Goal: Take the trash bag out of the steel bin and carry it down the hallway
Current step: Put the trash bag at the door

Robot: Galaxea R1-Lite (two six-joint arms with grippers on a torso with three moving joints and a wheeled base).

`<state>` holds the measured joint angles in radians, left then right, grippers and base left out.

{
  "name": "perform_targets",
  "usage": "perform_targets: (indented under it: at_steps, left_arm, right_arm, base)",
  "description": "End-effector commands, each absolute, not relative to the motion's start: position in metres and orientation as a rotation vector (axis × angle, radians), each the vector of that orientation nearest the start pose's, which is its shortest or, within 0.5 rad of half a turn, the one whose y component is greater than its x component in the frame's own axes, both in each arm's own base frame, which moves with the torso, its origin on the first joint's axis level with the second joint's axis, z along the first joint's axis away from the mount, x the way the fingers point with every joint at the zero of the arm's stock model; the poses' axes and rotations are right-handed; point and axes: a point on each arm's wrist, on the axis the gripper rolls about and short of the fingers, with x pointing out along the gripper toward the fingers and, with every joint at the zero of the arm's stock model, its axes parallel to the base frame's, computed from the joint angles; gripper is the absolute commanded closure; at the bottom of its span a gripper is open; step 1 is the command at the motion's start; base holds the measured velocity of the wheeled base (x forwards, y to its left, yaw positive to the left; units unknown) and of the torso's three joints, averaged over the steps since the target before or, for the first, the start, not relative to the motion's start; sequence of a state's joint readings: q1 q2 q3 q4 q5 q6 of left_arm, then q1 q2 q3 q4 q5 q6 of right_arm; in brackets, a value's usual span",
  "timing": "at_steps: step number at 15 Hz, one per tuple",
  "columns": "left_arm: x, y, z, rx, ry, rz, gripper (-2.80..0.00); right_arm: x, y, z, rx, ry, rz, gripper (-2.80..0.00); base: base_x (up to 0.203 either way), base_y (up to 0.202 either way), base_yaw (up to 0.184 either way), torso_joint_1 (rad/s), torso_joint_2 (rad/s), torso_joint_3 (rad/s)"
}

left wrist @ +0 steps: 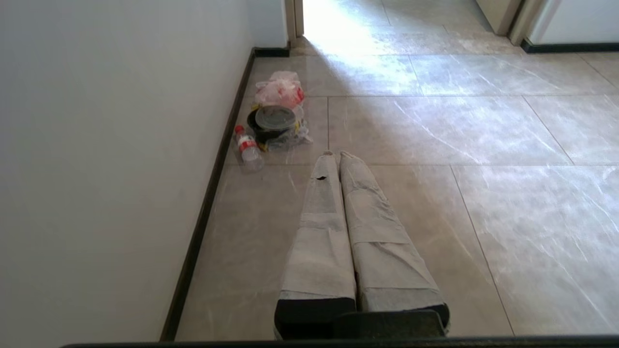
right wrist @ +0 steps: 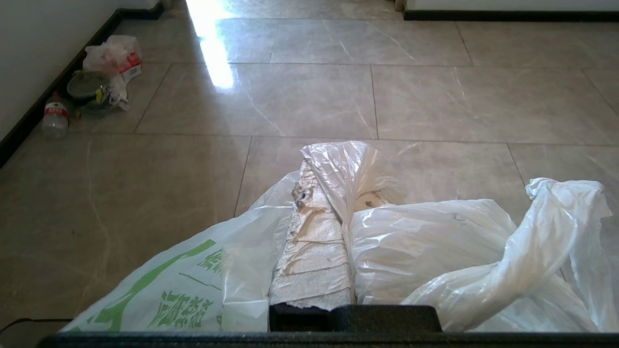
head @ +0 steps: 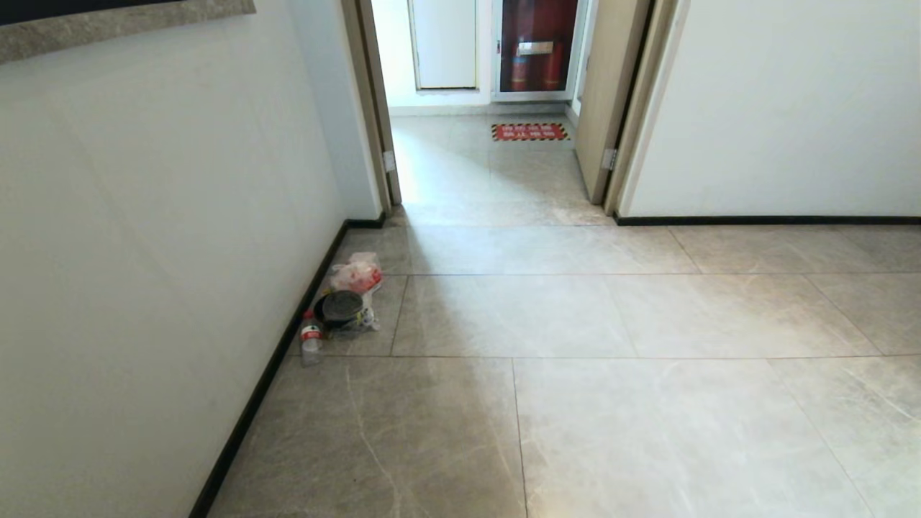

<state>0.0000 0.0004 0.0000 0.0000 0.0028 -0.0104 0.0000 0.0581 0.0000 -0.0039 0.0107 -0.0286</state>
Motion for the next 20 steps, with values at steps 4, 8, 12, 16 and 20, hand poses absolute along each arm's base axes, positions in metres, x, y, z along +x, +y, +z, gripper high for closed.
perform_targets:
  at_steps: [4, 8, 12, 16, 20]
  left_arm:
    - [-0.0228, 0.0001, 0.0750, -0.011, 0.000, 0.003, 0.00]
    - [-0.0228, 0.0001, 0.0750, -0.011, 0.000, 0.003, 0.00]
    - [-0.0228, 0.0001, 0.0750, -0.011, 0.000, 0.003, 0.00]
    - [-0.0228, 0.0001, 0.0750, -0.011, 0.000, 0.003, 0.00]
    - [-0.0228, 0.0001, 0.0750, -0.011, 0.000, 0.003, 0.00]
  right_arm:
    - [-0.0183, 0.0002, 0.0773, -0.021, 0.052, 0.008, 0.00]
    - [-0.0183, 0.0002, 0.0772, -0.026, 0.054, 0.011, 0.00]
    - [-0.0183, 0.0002, 0.0773, -0.026, 0.052, 0.009, 0.00]
    - [-0.0183, 0.0002, 0.0773, -0.025, 0.052, 0.008, 0.00]
    - [-0.0183, 0.0001, 0.0773, -0.026, 0.052, 0.010, 0.00]
  base:
    - [0.192, 0.000, 0.000, 0.003, 0.00, 0.004]
    - [0.185, 0.000, 0.001, 0.004, 0.00, 0.004]
    - [0.193, 0.000, 0.001, 0.005, 0.00, 0.002]
    - [0.195, 0.000, 0.001, 0.004, 0.00, 0.003]
    - [0.193, 0.000, 0.001, 0.003, 0.00, 0.001]
